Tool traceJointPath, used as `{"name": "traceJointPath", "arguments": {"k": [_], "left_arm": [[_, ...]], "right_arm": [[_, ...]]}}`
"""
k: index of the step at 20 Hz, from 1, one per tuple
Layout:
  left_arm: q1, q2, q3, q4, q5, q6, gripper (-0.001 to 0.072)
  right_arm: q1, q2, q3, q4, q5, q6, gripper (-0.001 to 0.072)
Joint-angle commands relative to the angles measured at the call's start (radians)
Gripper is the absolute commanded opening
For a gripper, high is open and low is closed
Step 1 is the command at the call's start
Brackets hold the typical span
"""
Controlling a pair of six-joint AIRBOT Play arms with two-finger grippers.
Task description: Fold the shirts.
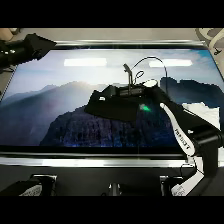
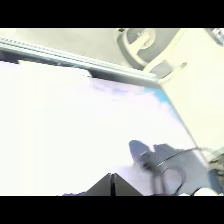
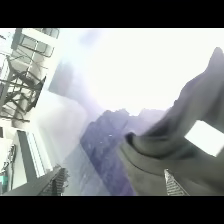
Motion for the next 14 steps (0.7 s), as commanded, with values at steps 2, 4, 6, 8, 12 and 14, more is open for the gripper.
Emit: {"name": "traceJointPath", "arguments": {"k": [2, 4, 6, 8, 12, 14], "left_arm": [[0.008, 0.033, -0.001, 0.074, -0.047, 0.0, 0.0021], [0.008, 0.033, -0.001, 0.084, -0.048, 0.0, 0.0021], [0.008, 0.033, -0.001, 0.084, -0.048, 0.0, 0.0021], [0.008, 0.033, -0.001, 0.084, -0.048, 0.0, 0.0022], [-0.008, 0.033, -0.001, 0.084, -0.082, 0.0, 0.0022], [-0.026, 0.032, -0.001, 0.097, -0.077, 0.001, 0.0022]], "right_arm": [[-0.179, 0.098, 0.0, -0.534, 0.185, 0.187, 0.0668], [-0.208, 0.112, -0.016, -0.875, 0.311, 0.336, 0.0604], [-0.206, 0.104, -0.089, -0.871, 0.299, 0.338, 0.0609], [-0.206, 0.077, -0.159, -0.673, 0.198, 0.294, 0.0674], [-0.185, 0.021, -0.181, -0.488, 0.094, 0.289, 0.0665], [-0.155, 0.003, -0.181, -0.46, 0.066, 0.295, 0.0538]]}}
